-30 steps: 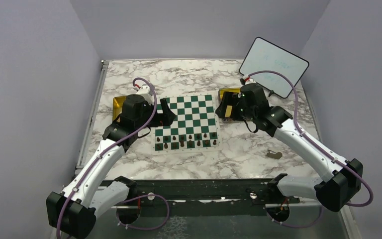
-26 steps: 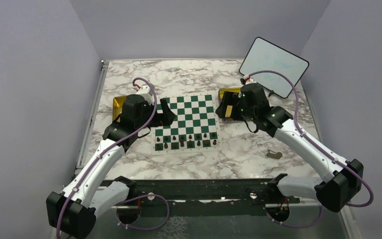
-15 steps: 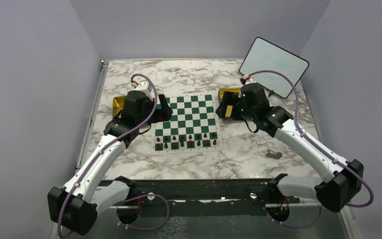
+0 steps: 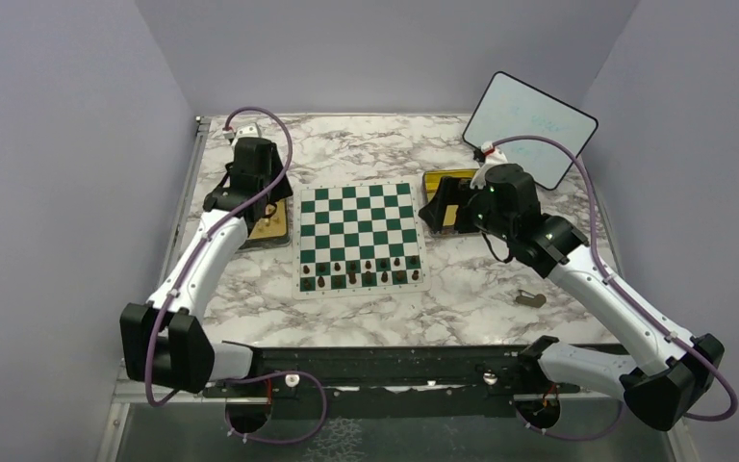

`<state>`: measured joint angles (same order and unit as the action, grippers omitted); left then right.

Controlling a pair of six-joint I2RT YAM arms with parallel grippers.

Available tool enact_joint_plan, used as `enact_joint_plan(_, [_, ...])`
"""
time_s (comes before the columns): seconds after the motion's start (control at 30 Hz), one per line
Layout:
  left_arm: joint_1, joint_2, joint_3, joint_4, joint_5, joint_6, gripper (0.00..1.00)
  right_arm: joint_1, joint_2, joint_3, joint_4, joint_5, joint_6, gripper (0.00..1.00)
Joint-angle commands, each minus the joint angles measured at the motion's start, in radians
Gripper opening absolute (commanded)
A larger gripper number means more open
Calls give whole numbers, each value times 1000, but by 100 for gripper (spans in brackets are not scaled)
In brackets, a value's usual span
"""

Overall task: Set up the chess pieces on the board
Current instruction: Pick up the chess piece from the storage box.

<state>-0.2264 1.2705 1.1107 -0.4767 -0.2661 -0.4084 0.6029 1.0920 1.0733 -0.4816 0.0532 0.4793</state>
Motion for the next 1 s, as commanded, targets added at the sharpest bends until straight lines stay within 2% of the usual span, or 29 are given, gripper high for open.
enact_joint_plan(0.0, [60,118,53,27,-70,14,57,6,-6,-15,28,-68,-24,100])
enact_joint_plan(0.1, [94,197,57,58,-23,28,46,6,-12,-11,21,-78,-23,100])
enact_joint_plan(0.3, [148,303,49,84,30,27,35,6,-29,1,19,-81,-28,100])
enact_joint_plan(0.47, [167,359,54,102,104,43,35,6,-32,-3,24,-75,-25,100])
enact_joint_plan(0.83, [173,451,95,85,154,63,34,6,-25,-8,22,-89,-13,99])
enact_joint_plan(0.97, [174,481,103,83,147,66,29,6,-26,-1,18,-90,-13,99])
